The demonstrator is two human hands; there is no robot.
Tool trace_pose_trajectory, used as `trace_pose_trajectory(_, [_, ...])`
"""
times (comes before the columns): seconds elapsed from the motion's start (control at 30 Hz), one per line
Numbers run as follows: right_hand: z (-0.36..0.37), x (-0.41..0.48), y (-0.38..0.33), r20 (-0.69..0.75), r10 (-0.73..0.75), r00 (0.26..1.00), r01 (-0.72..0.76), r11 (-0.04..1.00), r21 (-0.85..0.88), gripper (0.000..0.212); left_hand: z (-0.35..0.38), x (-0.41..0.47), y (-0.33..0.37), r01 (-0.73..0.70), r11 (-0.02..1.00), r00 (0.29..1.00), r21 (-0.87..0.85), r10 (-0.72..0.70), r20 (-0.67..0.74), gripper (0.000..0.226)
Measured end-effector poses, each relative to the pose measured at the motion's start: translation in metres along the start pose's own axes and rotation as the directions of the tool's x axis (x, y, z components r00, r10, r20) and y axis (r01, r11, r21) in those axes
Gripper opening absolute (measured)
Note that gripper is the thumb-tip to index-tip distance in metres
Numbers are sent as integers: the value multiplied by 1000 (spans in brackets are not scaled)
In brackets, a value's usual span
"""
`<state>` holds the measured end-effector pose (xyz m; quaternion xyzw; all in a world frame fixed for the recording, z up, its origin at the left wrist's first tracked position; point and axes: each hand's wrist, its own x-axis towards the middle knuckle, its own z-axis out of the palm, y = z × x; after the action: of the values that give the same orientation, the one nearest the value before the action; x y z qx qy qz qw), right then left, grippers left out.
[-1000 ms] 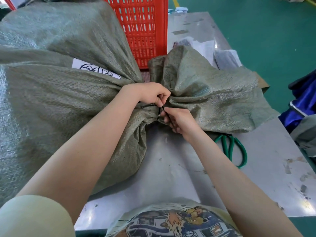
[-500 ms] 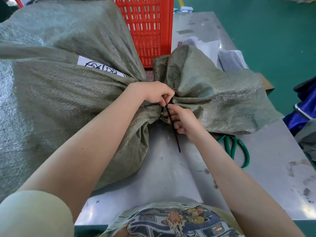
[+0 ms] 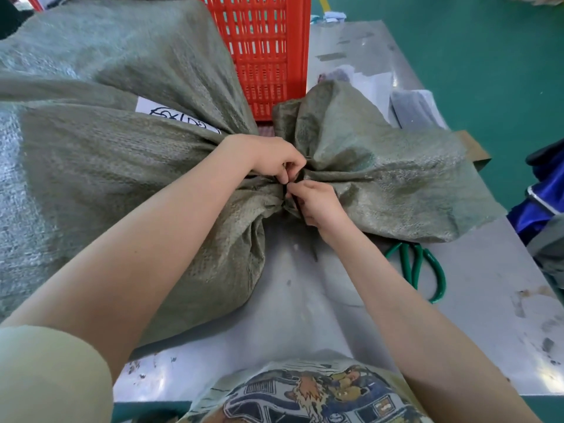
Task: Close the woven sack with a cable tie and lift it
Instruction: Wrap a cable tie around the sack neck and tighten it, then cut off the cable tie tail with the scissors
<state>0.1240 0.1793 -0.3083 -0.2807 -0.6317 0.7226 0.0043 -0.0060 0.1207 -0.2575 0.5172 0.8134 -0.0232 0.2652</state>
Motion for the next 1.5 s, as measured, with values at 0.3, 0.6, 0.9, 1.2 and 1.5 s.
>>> trace_pose_trajectory(0.3, [-10,-29,2,-7,15,1000,-15,996,90,32,-1,0,-4,1,1000,1000,27,0,-25,16])
trace_pose_trajectory(0.6, [-2,-5,-4,-37,34,999,-39,988,-149,29,6,-2,-3,53,988,998,142,-47,-44,39])
trace_pose_trajectory(0.9, [-2,0,14,-123,-81,989,57,981,-186,48,4,-1,2,61,987,998,149,-60,-17,11])
trace_pose_trajectory(1.2, [-29,-26,18,-197,1,980,-23,994,-107,30,3,-17,33,9,971,992,238,21,-124,38])
trace_pose_trajectory(1.5, [-93,-69,48,-482,-98,871,-163,867,-472,23,25,2,153,-98,955,941,281,181,-286,32])
